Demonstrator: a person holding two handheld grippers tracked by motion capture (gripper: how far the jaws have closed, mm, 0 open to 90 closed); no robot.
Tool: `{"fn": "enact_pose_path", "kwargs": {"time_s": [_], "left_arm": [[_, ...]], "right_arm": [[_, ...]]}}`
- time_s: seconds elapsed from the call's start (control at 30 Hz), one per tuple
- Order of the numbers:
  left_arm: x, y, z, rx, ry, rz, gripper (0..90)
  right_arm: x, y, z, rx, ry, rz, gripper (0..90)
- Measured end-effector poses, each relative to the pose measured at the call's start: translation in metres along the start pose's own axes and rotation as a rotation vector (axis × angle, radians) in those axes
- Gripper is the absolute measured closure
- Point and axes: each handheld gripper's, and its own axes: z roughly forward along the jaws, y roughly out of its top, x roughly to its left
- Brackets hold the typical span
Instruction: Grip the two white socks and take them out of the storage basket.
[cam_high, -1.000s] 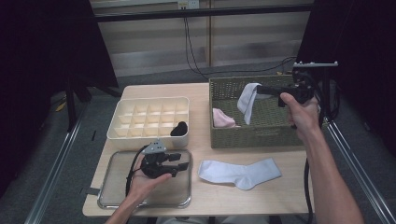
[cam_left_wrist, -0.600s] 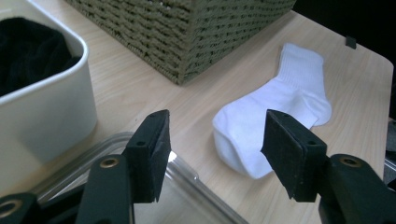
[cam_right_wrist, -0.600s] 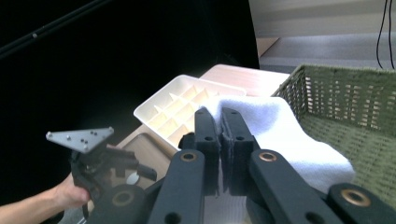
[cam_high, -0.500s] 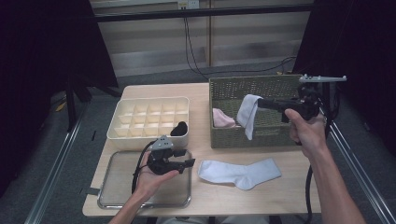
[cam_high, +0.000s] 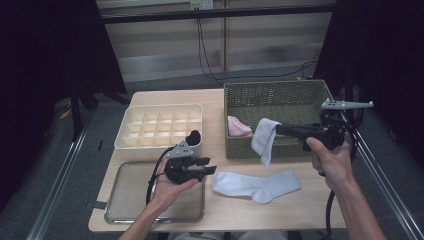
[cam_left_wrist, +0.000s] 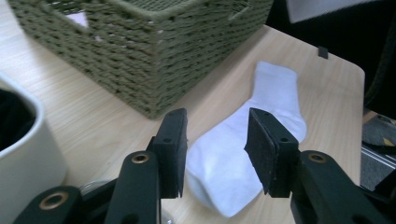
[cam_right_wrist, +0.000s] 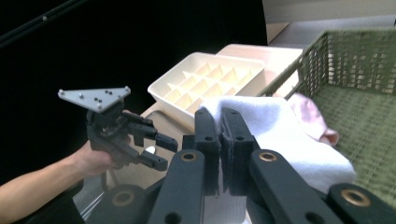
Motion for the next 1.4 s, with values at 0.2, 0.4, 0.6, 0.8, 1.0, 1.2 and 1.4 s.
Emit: {"fn": "enact_pose_path", "kwargs": {"time_s": [0.2,0.4,0.6,0.8,1.0,1.2,1.4], "left_arm": [[-0.011,0.005,0.007,-0.006,-0.031,0.013,57.9],[-0.019,0.008,0.012,-0.011,-0.048,0.028,55.4],[-0.021,0.008,0.019,0.011,-0.059,0.034,55.4],[-0.024,0.007,0.018,0.013,-0.068,0.040,55.3],[-0.023,0.001,0.024,0.033,-0.067,0.024,50.4],[-0.023,-0.001,0.039,0.062,-0.080,0.021,52.6],[-0.024,-0.007,0.047,0.116,-0.088,0.041,58.8]], "right_arm": [[0.005,-0.027,0.006,0.030,-0.008,0.017,86.8],[0.007,-0.048,0.020,0.065,0.008,0.030,86.8],[0.004,-0.068,0.031,0.128,0.013,0.048,86.8],[0.012,-0.079,0.044,0.151,0.069,0.056,86.8],[0.003,-0.089,0.064,0.201,0.056,0.066,86.8],[-0.015,-0.104,0.076,0.256,0.007,0.101,86.8],[-0.025,-0.113,0.084,0.287,-0.027,0.106,86.7]]}}
